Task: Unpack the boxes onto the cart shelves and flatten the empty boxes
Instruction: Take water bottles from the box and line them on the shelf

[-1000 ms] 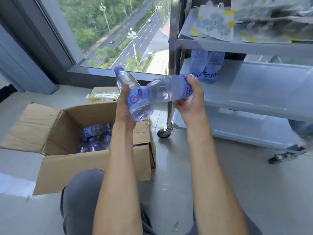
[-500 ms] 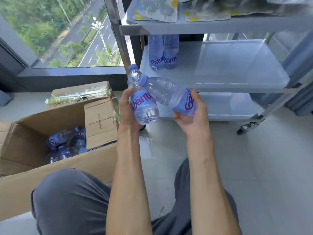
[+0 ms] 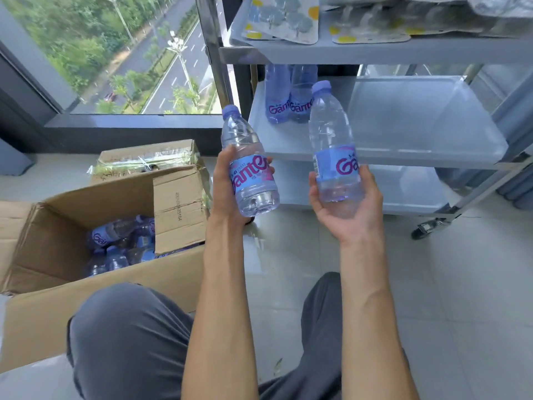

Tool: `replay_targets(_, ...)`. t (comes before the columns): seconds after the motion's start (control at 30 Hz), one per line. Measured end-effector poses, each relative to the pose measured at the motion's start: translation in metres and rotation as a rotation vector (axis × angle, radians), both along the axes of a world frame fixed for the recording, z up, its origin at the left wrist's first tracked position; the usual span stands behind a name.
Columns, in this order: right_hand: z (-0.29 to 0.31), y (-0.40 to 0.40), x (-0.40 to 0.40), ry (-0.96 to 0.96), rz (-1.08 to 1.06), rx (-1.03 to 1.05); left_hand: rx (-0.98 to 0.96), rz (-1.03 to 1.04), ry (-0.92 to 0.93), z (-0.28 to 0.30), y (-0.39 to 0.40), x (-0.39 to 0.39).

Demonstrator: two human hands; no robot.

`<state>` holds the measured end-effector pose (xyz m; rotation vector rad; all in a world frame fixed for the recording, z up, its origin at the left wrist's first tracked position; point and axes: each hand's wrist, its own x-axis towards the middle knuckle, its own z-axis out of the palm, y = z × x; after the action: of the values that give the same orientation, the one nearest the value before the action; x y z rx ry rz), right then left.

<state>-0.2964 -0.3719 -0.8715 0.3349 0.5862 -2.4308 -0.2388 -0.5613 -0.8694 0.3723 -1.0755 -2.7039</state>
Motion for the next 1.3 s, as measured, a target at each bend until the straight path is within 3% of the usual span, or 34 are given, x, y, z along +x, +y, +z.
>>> replay_targets(0.17,0.003,0.004,-0.005,0.184,0.104,-0.086,-0.058,0.003,-0.011,0.009,-0.003,0.009)
replay_targets(0.37,-0.003,0.016,-0.006,0.38,0.143,0.428,-0.052,-0.073,-0.036,0.008,0.0,0.014)
replay_targets(0.6,0.018,0.019,-0.01,0.438,0.065,0.421,-0.222,-0.06,-0.155,0.015,0.011,0.011)
replay_targets(0.77,0.026,0.022,-0.005,0.36,0.113,0.262,0.035,-0.226,-0.217,0.037,0.019,0.011)
replay_targets(0.9,0.027,0.029,-0.003,0.393,0.192,0.309,0.123,-0.332,-0.24,0.046,0.023,0.016)
replay_targets(1.13,0.032,0.03,-0.007,0.515,0.118,0.572,-0.153,-0.072,-0.223,0.031,0.031,0.007)
replay_targets(1.3,0.027,0.031,-0.008,0.495,0.063,0.581,-0.148,-0.066,-0.232,0.016,0.026,0.005)
